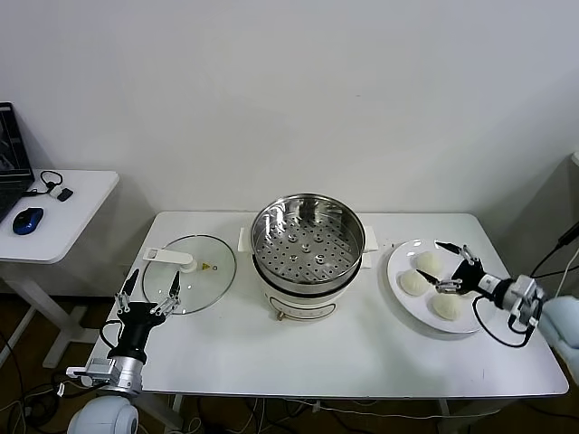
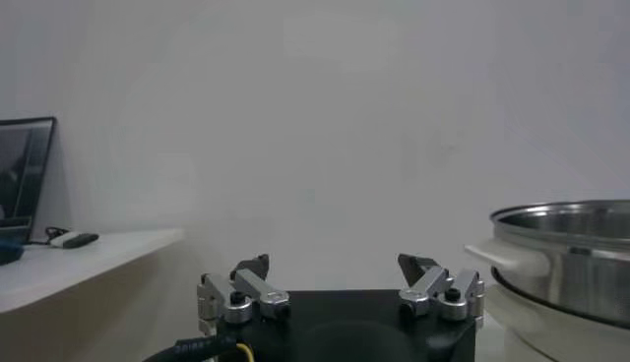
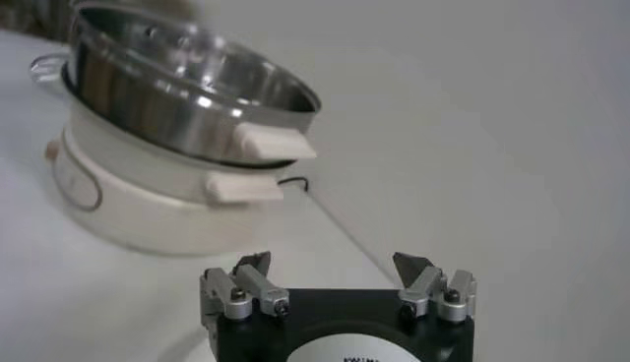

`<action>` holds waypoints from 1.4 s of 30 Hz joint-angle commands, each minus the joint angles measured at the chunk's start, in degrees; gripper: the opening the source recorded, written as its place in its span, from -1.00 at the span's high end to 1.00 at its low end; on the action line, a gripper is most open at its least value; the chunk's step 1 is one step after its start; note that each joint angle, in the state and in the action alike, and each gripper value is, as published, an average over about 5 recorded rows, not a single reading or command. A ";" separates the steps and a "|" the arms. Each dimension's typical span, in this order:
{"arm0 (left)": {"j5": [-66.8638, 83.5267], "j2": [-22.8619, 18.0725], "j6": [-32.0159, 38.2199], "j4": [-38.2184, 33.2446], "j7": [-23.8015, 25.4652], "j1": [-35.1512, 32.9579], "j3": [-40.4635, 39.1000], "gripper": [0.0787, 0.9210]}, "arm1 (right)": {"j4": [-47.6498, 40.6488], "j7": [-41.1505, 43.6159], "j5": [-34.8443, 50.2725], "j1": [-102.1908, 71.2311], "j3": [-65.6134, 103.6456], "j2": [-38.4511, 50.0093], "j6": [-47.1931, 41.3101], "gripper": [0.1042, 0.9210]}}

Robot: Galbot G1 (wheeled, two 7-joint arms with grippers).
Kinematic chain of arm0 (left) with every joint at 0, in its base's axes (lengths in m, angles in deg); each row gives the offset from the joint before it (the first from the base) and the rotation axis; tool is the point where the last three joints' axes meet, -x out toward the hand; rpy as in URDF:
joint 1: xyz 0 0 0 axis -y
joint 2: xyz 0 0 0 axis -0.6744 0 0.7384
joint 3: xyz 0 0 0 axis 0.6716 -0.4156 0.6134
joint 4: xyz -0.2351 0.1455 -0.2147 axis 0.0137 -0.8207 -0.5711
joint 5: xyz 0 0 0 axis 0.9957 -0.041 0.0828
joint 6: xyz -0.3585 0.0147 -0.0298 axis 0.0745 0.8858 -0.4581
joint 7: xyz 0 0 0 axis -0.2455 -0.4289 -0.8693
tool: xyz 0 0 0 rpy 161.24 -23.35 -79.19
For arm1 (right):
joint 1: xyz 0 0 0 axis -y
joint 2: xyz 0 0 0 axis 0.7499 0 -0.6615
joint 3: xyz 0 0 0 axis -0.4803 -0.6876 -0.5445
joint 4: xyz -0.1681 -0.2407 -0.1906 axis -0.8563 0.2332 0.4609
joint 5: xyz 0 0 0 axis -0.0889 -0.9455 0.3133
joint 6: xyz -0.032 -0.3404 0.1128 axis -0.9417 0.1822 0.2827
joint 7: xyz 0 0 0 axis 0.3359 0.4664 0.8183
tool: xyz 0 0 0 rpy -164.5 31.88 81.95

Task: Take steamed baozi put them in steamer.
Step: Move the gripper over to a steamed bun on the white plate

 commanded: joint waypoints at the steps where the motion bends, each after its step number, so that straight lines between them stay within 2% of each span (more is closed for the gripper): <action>1: -0.10 -0.14 0.10 0.23 -0.02 -0.07 0.00 -0.77 | -16.47 16.17 -10.32 32.41 -25.85 4.32 1.70 -0.76; 10: 0.13 -0.40 0.18 -0.04 -0.02 -0.61 -0.09 -0.77 | -30.71 21.70 -21.08 53.54 -45.47 -1.92 9.38 -0.76; 21: 0.30 -0.65 0.12 -0.61 0.01 -1.29 -0.11 -0.77 | -49.29 26.47 -30.32 64.13 -54.55 -14.41 13.16 -0.76; 33: 0.40 -0.65 -0.15 -0.78 -0.02 -1.35 -0.20 -0.77 | -59.53 27.49 -34.33 65.08 -55.62 -22.31 13.12 -0.76; 42: 0.49 -0.48 -0.15 -0.78 0.00 -1.54 0.00 -0.77 | -63.03 28.10 -34.89 63.80 -55.18 -25.30 11.80 -0.76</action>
